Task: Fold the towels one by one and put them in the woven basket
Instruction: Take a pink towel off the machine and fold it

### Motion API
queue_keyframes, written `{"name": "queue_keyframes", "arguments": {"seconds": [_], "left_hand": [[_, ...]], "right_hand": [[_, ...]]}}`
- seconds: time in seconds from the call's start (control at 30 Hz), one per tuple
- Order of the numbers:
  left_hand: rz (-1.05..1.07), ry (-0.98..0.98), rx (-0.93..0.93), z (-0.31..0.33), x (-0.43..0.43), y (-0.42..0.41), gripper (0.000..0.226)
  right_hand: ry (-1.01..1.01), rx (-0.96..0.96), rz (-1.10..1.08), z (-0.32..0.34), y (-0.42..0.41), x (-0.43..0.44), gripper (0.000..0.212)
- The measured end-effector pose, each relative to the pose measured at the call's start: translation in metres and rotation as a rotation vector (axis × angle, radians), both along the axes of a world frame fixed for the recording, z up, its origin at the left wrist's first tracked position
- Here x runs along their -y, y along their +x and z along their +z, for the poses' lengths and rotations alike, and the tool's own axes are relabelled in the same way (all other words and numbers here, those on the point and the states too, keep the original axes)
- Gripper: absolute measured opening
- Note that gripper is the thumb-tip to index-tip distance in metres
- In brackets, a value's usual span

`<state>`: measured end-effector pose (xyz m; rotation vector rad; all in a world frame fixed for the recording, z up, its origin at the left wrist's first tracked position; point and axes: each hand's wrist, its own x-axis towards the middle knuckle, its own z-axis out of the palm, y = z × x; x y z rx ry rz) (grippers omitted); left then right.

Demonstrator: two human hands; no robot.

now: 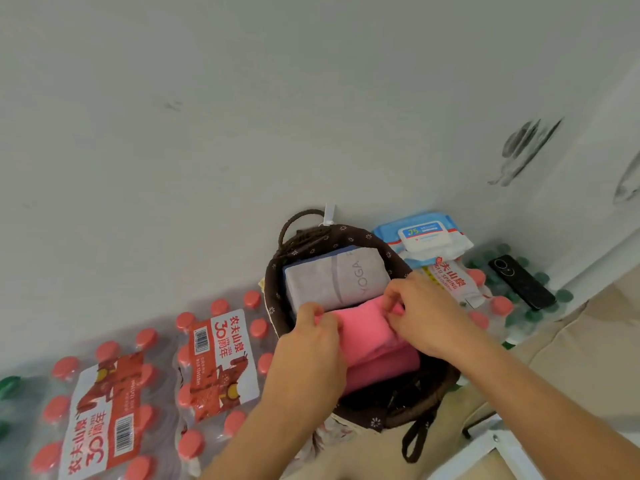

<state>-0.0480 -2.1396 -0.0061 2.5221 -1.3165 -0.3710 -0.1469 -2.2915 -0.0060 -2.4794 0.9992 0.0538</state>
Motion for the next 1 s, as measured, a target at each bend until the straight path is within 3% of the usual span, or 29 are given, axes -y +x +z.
{"name": "queue_keyframes", "arguments": {"seconds": [0.17, 0.3, 0.4, 0.5, 0.63, 0.67, 0.8, 1.0], "left_hand": [[-0.003, -0.008, 0.070, 0.003, 0.001, 0.003, 0.028], [-0.049, 0.073, 0.177, -0.006, 0.004, 0.004, 0.021], [-0.107, 0.086, 0.276, -0.009, 0.005, 0.005, 0.005], [-0.120, 0.048, 0.398, -0.010, 0.006, 0.009, 0.022], [-0.251, -0.082, 0.468, -0.010, 0.012, 0.018, 0.019], [-0.301, -0.069, 0.469, -0.014, 0.013, 0.021, 0.028], [-0.341, 0.145, 0.413, -0.024, 0.016, 0.030, 0.067], [-0.353, 0.349, 0.375, -0.023, 0.024, 0.031, 0.073]], "right_hand": [[-0.017, 0.095, -0.010, 0.002, -0.009, 0.002, 0.012], [-0.171, 0.039, 0.049, -0.007, -0.008, -0.001, 0.007], [-0.321, 0.126, 0.141, -0.008, -0.005, 0.001, 0.010], [-0.279, 0.142, 0.274, -0.004, 0.002, 0.001, 0.025], [-0.177, 0.069, 0.337, -0.002, 0.007, 0.003, 0.038], [-0.155, 0.064, 0.335, -0.002, 0.006, 0.004, 0.047], [-0.095, -0.006, 0.395, -0.007, 0.004, 0.014, 0.086], [-0.055, -0.113, 0.484, -0.012, 0.010, 0.023, 0.094]]}}
